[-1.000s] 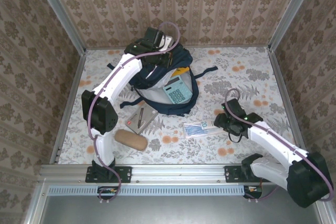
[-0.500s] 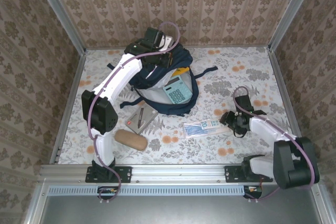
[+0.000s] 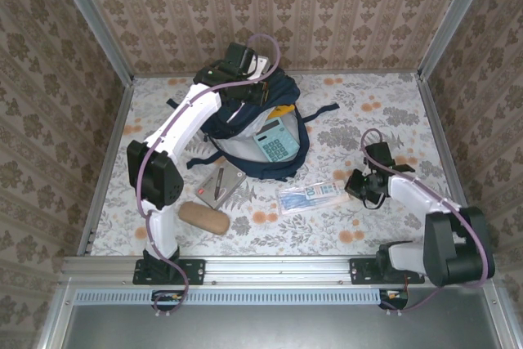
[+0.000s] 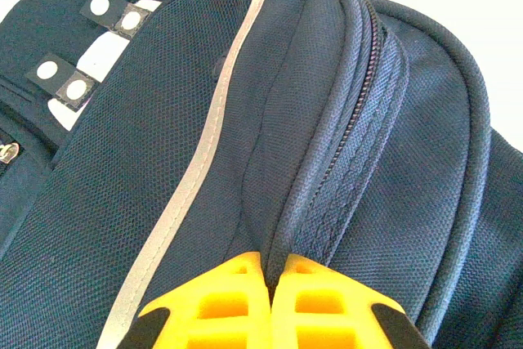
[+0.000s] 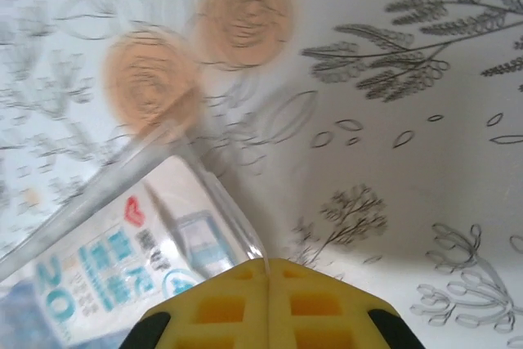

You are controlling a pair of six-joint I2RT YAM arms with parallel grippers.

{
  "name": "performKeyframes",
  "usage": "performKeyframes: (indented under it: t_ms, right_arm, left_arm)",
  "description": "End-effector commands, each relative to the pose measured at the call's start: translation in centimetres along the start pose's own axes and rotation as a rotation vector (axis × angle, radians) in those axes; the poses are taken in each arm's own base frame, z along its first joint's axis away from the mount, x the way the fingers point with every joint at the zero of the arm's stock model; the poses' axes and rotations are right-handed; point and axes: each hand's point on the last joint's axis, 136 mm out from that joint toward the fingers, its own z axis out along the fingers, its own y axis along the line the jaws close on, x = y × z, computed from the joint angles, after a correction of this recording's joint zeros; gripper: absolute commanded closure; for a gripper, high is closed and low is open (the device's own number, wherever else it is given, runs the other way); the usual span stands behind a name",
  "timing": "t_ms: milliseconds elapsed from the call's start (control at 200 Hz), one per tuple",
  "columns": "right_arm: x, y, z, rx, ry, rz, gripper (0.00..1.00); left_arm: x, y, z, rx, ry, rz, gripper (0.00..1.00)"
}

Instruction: Pack the student bag

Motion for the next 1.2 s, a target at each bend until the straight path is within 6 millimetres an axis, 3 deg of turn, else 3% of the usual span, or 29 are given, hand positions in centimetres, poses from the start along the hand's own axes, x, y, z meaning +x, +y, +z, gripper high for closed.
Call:
performKeyframes:
  t_ms: [0,155,355,710,835,925,1195]
  right_arm:
    - [0.0,1.9,-3.1,-0.094,-0.051,-0.031,1.00]
    - [-1.2,5.3,-8.4,-0.237,-0.165,-0.051,1.00]
    - [-3.0,12.2,-15.4,-0.482,-0.313,-0.236,1.00]
    - [-3.3,23.4,-23.3,-0.888,-0.308,-0.403,1.00]
    - [-4.3,25.7,-23.7,-0.969,-0.328,-0.372,1.00]
    - [-5.0,27.3,-22.4,-1.004,-0.319,-0.335,1.00]
    - [-5.8,35.5,-20.9,-1.104,-0.317,-0.358,1.00]
  left_arm:
    - [-3.1,-1.2,-2.8,0.035,-0.113,-0.015,1.00]
    - [-3.1,-1.4,-2.8,0.039,-0.114,-0.016,1.00]
    - [-3.1,-1.4,-2.8,0.044,-0.114,-0.018,1.00]
    - [-3.1,-1.4,-3.2,0.042,-0.116,-0.026,1.00]
    - [-3.2,-1.5,-3.3,0.044,-0.123,-0.030,1.00]
    - [-3.2,-1.5,-3.4,0.043,-0.125,-0.031,1.00]
    - [-3.1,-1.5,-3.3,0.041,-0.122,-0.038,1.00]
